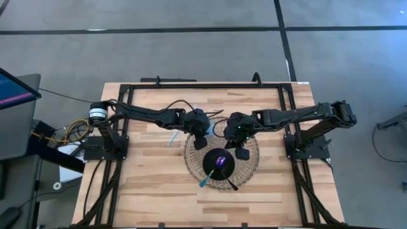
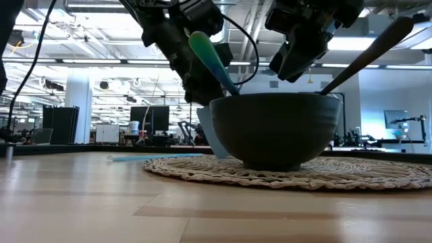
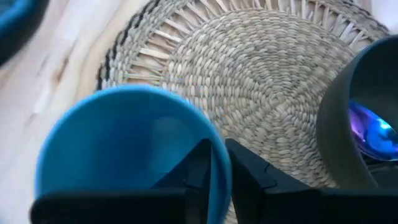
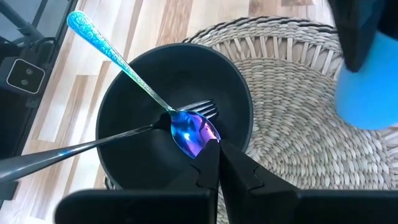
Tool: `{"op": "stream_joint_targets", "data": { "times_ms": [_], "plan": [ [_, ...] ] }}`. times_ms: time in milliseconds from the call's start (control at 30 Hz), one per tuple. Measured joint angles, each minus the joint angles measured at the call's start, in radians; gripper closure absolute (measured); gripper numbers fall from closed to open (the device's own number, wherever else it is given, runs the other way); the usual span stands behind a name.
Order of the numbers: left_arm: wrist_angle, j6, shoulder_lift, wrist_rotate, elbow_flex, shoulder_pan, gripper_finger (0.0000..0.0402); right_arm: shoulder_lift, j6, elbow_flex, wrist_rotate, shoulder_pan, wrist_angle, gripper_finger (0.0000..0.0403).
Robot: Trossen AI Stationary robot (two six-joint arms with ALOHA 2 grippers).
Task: Pick & Place Utensil
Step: Put the blue cup on the brown mat to the top left of the green plate, then put the blue straw into the blue cup
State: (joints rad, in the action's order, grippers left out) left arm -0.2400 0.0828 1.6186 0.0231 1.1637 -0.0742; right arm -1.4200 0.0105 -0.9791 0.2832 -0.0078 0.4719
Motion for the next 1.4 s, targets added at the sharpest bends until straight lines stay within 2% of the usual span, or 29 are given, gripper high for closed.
{"op": "stream_joint_targets", "data": {
  "times_ms": [233, 567, 767, 900, 1000, 1167, 1400],
  "plan": [
    [0.021, -0.004, -0.053, 0.0, 0.0, 0.001, 0.0329, 0.0, 0.0, 0.0, 0.0, 0.001, -0.001, 0.0401],
    [0.029, -0.004, -0.225, 0.002, 0.0, 0.005, 0.0325, 0.0, -0.001, 0.0, 0.0, 0.001, -0.001, 0.0401],
    [-0.067, -0.005, -0.305, 0.103, 0.001, 0.0, 0.0325, 0.0, -0.001, 0.0, 0.0, 0.001, -0.001, 0.0401],
    [-0.177, -0.005, -0.323, 0.221, 0.001, 0.0, 0.0325, 0.0, -0.003, 0.0, 0.0, 0.001, -0.001, 0.0401],
    [-0.234, -0.005, -0.321, 0.273, 0.001, -0.006, 0.0325, 0.0, -0.003, 0.0, 0.0, 0.001, -0.001, 0.0401],
    [-0.25, -0.005, -0.311, 0.275, -0.037, -0.045, 0.0325, 0.0, -0.003, 0.0, 0.0, 0.001, -0.005, 0.0401],
    [-0.236, -0.002, -0.309, 0.276, -0.153, -0.152, 0.0325, 0.0, -0.002, 0.0, 0.0, 0.001, -0.009, 0.0401]
  ]
}}
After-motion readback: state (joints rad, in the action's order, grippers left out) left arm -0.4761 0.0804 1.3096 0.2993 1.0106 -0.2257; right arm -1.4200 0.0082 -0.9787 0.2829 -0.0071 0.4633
